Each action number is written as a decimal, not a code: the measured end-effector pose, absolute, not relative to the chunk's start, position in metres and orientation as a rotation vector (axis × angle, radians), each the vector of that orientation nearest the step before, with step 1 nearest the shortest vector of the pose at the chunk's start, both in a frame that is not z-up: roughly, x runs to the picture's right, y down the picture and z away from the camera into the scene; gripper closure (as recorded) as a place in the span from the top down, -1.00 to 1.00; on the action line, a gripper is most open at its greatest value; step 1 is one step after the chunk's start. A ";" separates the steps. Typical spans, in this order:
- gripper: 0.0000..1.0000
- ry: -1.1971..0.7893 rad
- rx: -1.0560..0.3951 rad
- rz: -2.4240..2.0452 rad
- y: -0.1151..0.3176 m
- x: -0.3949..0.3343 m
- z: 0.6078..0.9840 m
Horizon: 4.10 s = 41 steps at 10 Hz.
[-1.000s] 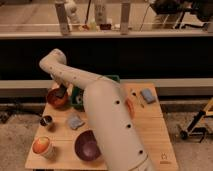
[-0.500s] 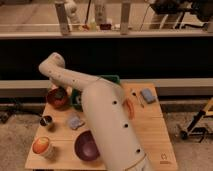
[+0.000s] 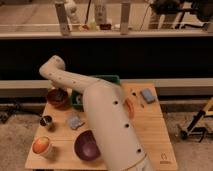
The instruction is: Wipe red bowl with eraser
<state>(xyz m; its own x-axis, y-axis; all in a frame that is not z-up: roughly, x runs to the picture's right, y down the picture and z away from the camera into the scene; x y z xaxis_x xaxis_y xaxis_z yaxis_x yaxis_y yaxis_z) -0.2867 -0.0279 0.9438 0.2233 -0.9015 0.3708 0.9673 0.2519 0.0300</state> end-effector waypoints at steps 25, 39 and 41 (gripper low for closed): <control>-1.00 -0.351 -0.113 -1.377 -0.021 -0.325 0.926; -1.00 -0.379 -0.119 -1.315 -0.011 -0.271 0.917; -1.00 -0.382 -0.106 -1.328 -0.015 -0.293 0.923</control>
<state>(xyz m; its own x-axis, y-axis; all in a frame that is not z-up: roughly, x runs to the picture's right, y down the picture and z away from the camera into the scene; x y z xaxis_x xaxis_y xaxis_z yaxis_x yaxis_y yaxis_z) -0.2930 -0.0151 0.9228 0.1881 -0.9248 0.3308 0.9591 0.2454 0.1407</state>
